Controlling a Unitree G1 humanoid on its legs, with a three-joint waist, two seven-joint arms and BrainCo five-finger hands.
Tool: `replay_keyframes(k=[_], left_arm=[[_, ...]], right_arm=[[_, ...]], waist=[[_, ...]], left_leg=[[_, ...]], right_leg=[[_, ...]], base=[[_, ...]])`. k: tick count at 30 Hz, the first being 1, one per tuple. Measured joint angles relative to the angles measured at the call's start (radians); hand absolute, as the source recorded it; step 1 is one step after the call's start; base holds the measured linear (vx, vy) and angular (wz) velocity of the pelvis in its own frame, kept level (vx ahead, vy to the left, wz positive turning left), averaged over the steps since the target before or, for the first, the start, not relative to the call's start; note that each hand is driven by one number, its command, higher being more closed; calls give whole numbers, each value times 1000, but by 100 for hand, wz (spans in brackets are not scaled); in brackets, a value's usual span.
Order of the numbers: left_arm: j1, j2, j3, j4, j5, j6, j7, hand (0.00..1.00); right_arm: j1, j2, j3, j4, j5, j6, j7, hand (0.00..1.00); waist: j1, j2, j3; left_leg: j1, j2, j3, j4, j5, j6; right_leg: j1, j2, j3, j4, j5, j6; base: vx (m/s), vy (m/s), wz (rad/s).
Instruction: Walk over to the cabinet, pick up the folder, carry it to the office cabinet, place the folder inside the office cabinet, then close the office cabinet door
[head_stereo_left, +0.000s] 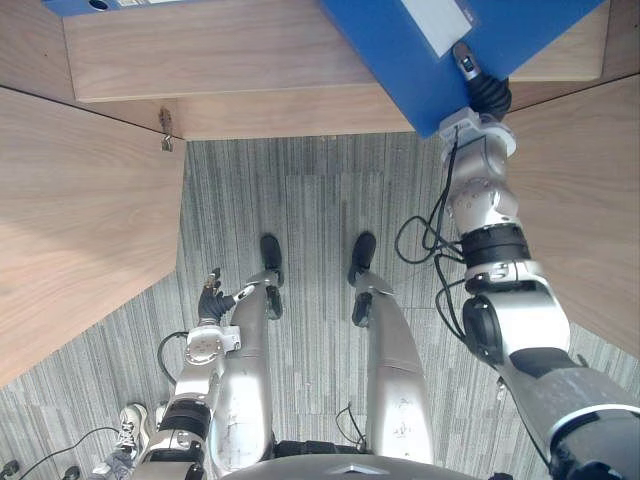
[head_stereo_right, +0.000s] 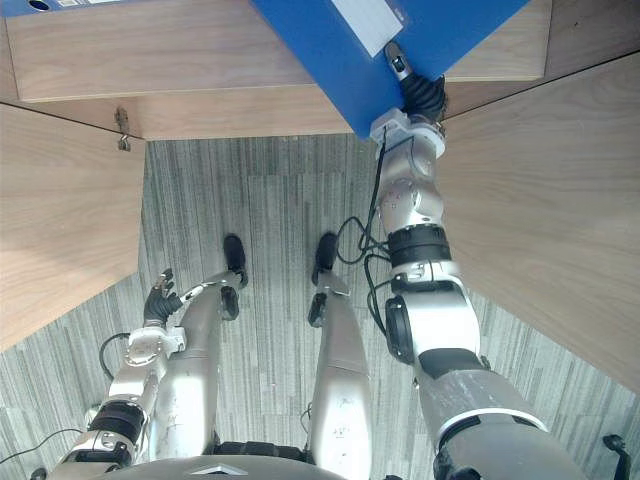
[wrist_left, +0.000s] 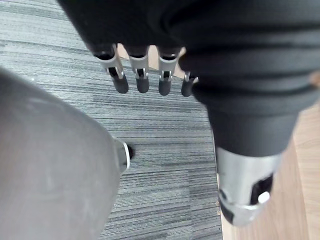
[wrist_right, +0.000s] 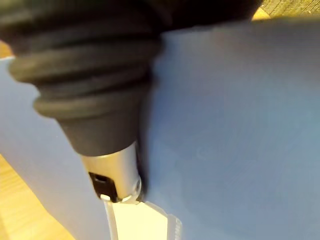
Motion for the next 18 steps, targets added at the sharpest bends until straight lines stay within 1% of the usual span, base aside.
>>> replay_keyframes(k=[2,4,5,8,11,18], left_arm=[[-6,0,-3,0,-1,0,7,0],[-8,0,-4,2,-11,0,13,0],[-8,0,-4,3,-12,0,13,0],[-9,-1,-5,10,-22,0,21,0],[-9,-6,-14,10,-29,0,32,0],[-14,-9,-21,10,-30,0,33,0]], right_arm=[[-37,-20,18,41,3,2,-1,100],[-86,-24,46,89,15,23,-18,100],[-101,-24,57,106,22,24,-20,0],[-154,-28,98,146,32,31,-34,0],[-180,-43,107,157,58,35,-36,0],[-185,-57,115,156,59,28,-38,0]], waist=[[0,0,0],[-1,0,0],[-1,0,0],[-1,0,0],[0,0,0],[0,0,0]], left_leg=[[-5,-2,-3,-4,8,-1],[-6,-2,-3,-7,14,-2],[-6,-2,-3,-9,15,-2],[-10,-4,-3,-26,29,-5],[-10,-4,-4,-39,41,-8],[-10,-3,-9,-58,60,-12]], right_leg=[[-3,0,-4,-9,6,-1],[-4,0,-6,-9,8,-3],[-5,0,-6,-9,8,-4],[-15,-1,-6,-10,13,-9],[-17,-1,-12,-12,16,-13],[-17,0,-26,-18,20,-21]], base=[[20,3,6],[13,-3,2],[0,0,0],[0,0,0],[18,-20,5],[19,-17,4]])
